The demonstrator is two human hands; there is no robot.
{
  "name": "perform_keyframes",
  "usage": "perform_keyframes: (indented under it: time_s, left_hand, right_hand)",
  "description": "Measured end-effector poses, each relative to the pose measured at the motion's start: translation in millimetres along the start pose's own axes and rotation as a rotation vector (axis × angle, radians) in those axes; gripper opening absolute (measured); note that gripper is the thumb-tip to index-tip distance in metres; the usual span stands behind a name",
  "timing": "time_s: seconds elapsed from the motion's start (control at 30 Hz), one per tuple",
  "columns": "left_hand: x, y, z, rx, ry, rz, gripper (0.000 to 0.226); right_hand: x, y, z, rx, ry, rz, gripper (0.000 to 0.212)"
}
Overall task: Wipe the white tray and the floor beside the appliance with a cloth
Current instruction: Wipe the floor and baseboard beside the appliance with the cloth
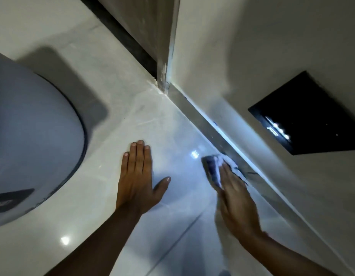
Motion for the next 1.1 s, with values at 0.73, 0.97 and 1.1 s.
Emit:
perform_keyframes:
  time_s: [0.73,0.97,1.1]
  left_hand:
    - [3,-5,-1,-0.008,0.066,-0.051,0.104]
    - [-1,-9,-6,0.004,0.012,-0.038,0.103]
    - [-2,-7,-7,-0.003,0.004,-0.041,0.104]
  right_hand:
    - [15,93,-65,-0.207,-0.039,-0.002,0.063]
    - [5,2,13,-0.011,-0.108,-0.128,0.068]
    - [16,70,-46,-0.042,0.001,-0.030,0.055]
Point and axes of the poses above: each hand's wrist, its own y-axis towards the middle knuckle, its own x-axis out of the palm, z = x × y, the point moved 1 cm from there along y, towards the middle knuckle, and after that the axes turned 10 degrees about x, right-handed, at the moved point
